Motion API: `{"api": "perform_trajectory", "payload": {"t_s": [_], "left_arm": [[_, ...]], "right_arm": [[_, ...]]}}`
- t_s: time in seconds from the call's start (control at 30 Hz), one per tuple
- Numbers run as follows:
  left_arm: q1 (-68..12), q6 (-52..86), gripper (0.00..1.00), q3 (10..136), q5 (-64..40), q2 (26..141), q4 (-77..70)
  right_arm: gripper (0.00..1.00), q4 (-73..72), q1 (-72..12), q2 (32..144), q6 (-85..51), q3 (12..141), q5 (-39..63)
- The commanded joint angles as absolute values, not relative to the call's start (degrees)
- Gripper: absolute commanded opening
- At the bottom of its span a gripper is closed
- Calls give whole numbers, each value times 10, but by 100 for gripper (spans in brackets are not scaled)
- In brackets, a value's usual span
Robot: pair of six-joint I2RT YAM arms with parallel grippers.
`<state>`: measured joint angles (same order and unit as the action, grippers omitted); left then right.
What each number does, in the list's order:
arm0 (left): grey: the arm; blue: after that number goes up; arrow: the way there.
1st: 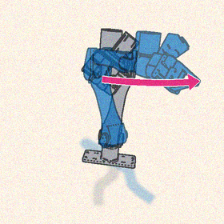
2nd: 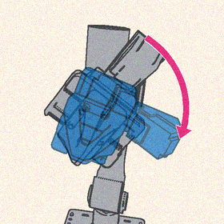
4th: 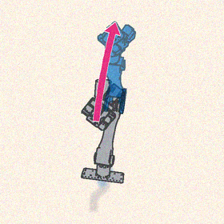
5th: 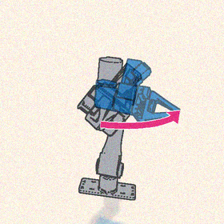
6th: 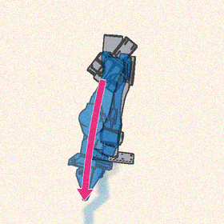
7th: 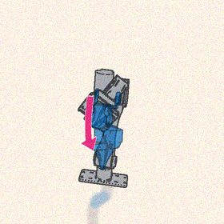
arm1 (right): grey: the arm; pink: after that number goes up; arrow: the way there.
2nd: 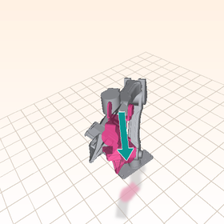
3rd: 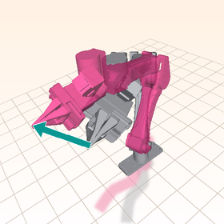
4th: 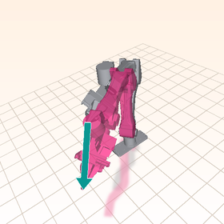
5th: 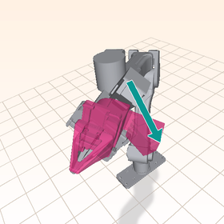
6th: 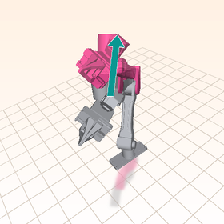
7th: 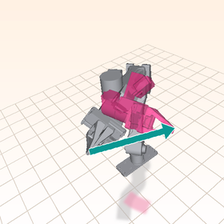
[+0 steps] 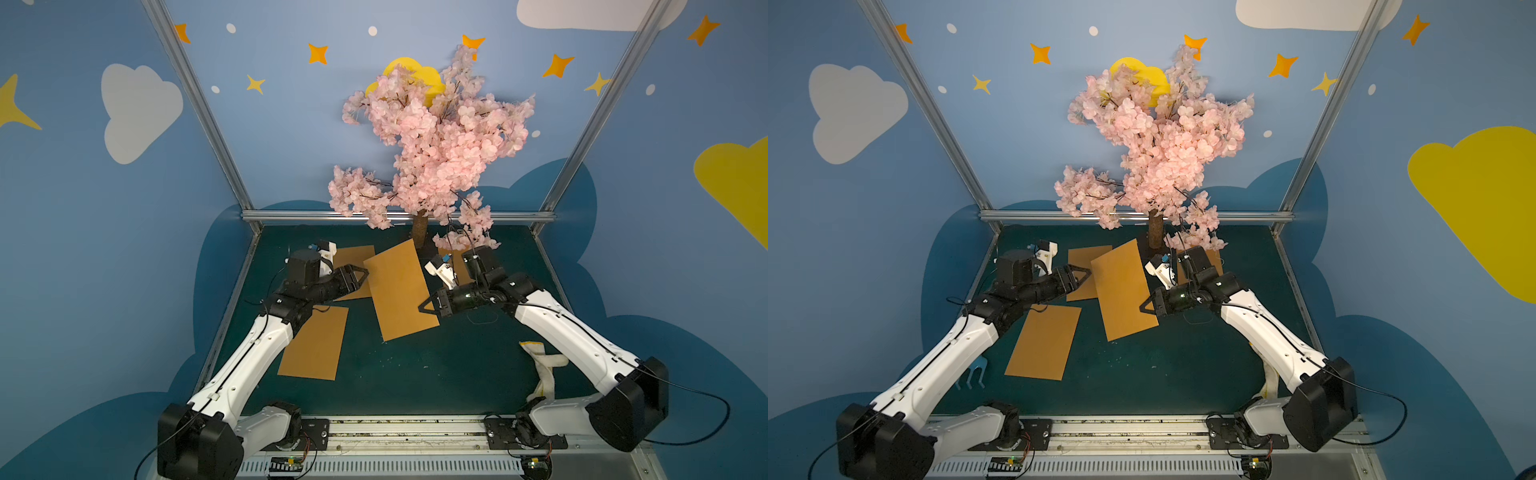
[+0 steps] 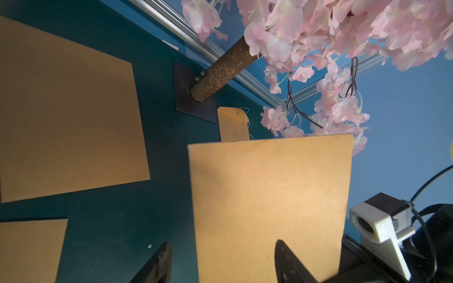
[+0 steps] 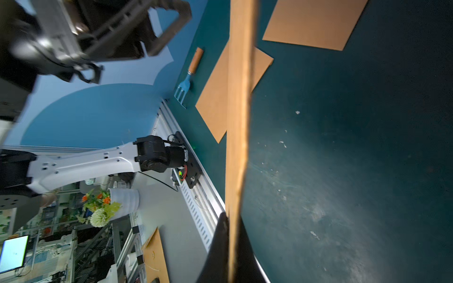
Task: Open the file bag
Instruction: Pick up the file bag from the center of the board.
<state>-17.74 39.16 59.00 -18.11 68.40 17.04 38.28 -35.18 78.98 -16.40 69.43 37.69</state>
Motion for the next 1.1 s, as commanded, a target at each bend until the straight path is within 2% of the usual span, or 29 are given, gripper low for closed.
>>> {"api": "perform_trajectory", "payload": {"t_s": [0.0, 0.3, 0.5, 0.63, 1.07], "left_arm": [[-209, 326, 66, 669, -111, 719, 312], [-302, 297, 66, 885, 18, 834, 467], [-332, 316, 62, 974, 63, 900, 521], [-341, 338, 60, 1012, 76, 933, 536], [-356, 376, 59, 1037, 67, 965, 510]], "right_arm": [[0, 446, -376, 803, -147, 720, 305], [0, 468, -434, 822, -165, 751, 205], [0, 498, -463, 835, -169, 778, 148], [0, 517, -482, 842, -173, 794, 96], [0, 529, -504, 865, -171, 817, 55]]}}
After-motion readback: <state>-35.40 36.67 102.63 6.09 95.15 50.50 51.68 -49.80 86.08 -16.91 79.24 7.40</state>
